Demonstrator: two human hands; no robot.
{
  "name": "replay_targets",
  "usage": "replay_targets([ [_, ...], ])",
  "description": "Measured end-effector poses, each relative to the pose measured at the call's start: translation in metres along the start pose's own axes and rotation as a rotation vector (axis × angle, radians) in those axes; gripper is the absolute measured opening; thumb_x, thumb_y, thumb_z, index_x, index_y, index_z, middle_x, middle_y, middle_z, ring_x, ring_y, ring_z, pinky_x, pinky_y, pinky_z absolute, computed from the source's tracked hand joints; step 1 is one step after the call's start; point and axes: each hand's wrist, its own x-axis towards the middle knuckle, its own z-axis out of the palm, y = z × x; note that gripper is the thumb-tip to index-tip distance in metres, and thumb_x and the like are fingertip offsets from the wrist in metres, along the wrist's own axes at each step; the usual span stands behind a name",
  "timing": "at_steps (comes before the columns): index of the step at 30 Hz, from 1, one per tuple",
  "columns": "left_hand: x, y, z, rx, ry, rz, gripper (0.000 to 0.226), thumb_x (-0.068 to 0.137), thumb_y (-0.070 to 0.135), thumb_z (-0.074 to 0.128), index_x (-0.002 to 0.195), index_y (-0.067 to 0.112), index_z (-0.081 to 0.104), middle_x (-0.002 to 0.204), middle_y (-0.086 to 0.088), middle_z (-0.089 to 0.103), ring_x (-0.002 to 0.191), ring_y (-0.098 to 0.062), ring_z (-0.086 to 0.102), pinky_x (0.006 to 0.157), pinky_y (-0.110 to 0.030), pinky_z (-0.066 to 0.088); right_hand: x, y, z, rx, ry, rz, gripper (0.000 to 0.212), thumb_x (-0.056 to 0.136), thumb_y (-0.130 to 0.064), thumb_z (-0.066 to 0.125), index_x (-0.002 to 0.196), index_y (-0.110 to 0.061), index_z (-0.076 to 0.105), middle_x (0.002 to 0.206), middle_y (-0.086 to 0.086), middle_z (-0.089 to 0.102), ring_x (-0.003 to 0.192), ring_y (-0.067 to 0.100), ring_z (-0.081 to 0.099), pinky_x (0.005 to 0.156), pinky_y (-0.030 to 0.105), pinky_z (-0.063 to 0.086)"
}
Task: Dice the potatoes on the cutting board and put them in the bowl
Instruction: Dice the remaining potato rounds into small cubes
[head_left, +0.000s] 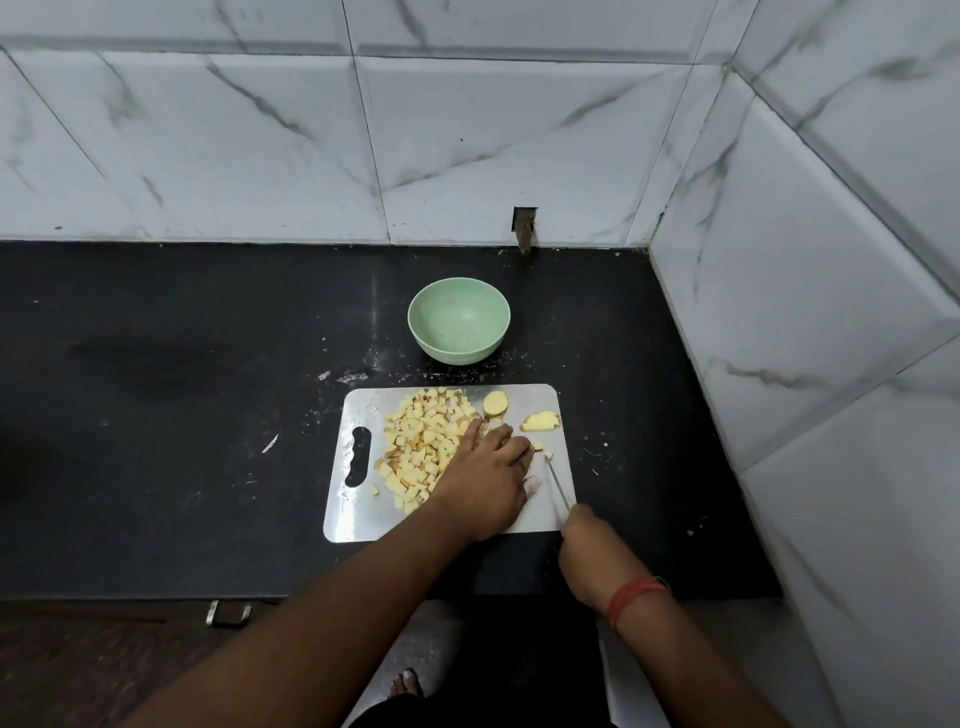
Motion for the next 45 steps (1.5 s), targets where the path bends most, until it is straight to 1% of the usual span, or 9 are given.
replay_targets([
  [5, -0.001, -0.001, 0.000, 0.007, 0.008, 0.009, 0.062, 0.108, 0.050, 0.025, 0.156, 0.014, 0.038, 0.157, 0.000, 0.038, 0.151, -0.027, 0.021, 0.125, -0.054, -0.004, -0.002, -0.001, -0.004, 0.021, 0.072, -0.056, 0.021, 0.091, -0.001, 0.039, 0.112, -0.004, 0.043, 0.112, 0.018, 0.062, 0.101, 0.033, 0.063, 0.081, 0.034, 0.047],
  [12, 0.000, -0.002, -0.002, 0.015, -0.002, 0.018, 0.062, 0.107, 0.051, 0.025, 0.156, 0.015, 0.038, 0.157, 0.000, 0.039, 0.151, -0.027, 0.022, 0.125, -0.055, -0.002, 0.010, -0.013, -0.006, 0.011, 0.048, -0.028, 0.030, 0.094, -0.005, 0.042, 0.124, 0.000, 0.041, 0.120, 0.019, 0.060, 0.107, 0.032, 0.062, 0.085, 0.035, 0.048],
  [26, -0.008, -0.009, 0.008, 0.008, 0.029, 0.034, 0.062, 0.108, 0.050, 0.025, 0.157, 0.014, 0.035, 0.162, -0.001, 0.034, 0.153, -0.023, 0.019, 0.126, -0.050, -0.003, 0.021, -0.014, 0.003, 0.009, 0.027, 0.006, 0.034, 0.092, -0.005, 0.044, 0.125, -0.002, 0.040, 0.120, 0.017, 0.060, 0.107, 0.032, 0.062, 0.088, 0.036, 0.049],
  [33, -0.007, -0.004, 0.004, -0.015, 0.028, 0.004, 0.063, 0.108, 0.051, 0.023, 0.155, 0.013, 0.039, 0.158, 0.000, 0.038, 0.151, -0.024, 0.023, 0.125, -0.055, 0.000, 0.021, -0.008, 0.006, 0.015, 0.001, -0.005, 0.030, 0.092, -0.003, 0.041, 0.122, -0.001, 0.041, 0.119, 0.019, 0.060, 0.106, 0.032, 0.062, 0.084, 0.034, 0.048],
  [38, -0.007, -0.004, 0.007, 0.001, 0.055, 0.003, 0.065, 0.107, 0.052, 0.020, 0.154, 0.014, 0.042, 0.156, 0.000, 0.041, 0.150, -0.025, 0.026, 0.125, -0.056, 0.003, 0.008, 0.002, 0.007, 0.001, -0.022, -0.035, 0.033, 0.095, -0.004, 0.042, 0.127, 0.001, 0.041, 0.121, 0.018, 0.060, 0.108, 0.030, 0.061, 0.087, 0.032, 0.047],
  [40, -0.008, -0.005, 0.008, 0.012, 0.083, 0.008, 0.069, 0.105, 0.053, 0.015, 0.152, 0.013, 0.045, 0.153, 0.000, 0.044, 0.148, -0.025, 0.029, 0.125, -0.055, 0.003, -0.001, 0.008, -0.001, 0.114, -0.081, -0.094, 0.018, 0.099, -0.010, 0.040, 0.114, -0.006, 0.048, 0.106, 0.013, 0.061, 0.092, 0.027, 0.062, 0.079, 0.031, 0.048],
  [41, -0.007, -0.005, 0.008, 0.014, 0.099, 0.014, 0.071, 0.103, 0.053, 0.012, 0.150, 0.013, 0.048, 0.151, 0.000, 0.047, 0.148, -0.025, 0.030, 0.126, -0.054, 0.003, -0.006, 0.012, -0.006, 0.255, -0.137, -0.084, 0.011, 0.100, -0.013, 0.038, 0.105, -0.011, 0.048, 0.090, 0.009, 0.058, 0.075, 0.024, 0.058, 0.067, 0.029, 0.048],
  [43, -0.007, -0.006, 0.006, 0.002, 0.126, 0.026, 0.072, 0.102, 0.052, 0.011, 0.147, 0.013, 0.051, 0.148, -0.001, 0.050, 0.146, -0.025, 0.032, 0.126, -0.051, 0.003, -0.014, 0.018, -0.017, 0.695, -0.322, 0.065, 0.009, 0.100, -0.015, 0.039, 0.094, -0.016, 0.045, 0.063, 0.002, 0.043, 0.043, 0.013, 0.038, 0.039, 0.017, 0.033],
  [45, -0.006, -0.007, 0.004, -0.020, 0.162, 0.032, 0.061, 0.104, 0.046, 0.024, 0.145, 0.013, 0.054, 0.146, -0.003, 0.052, 0.146, -0.025, 0.034, 0.127, -0.048, 0.005, -0.014, 0.028, -0.024, 1.019, -0.493, 0.156, 0.009, 0.100, -0.014, 0.041, 0.092, -0.015, 0.045, 0.055, -0.001, 0.034, 0.035, 0.007, 0.022, 0.035, 0.009, 0.019],
])
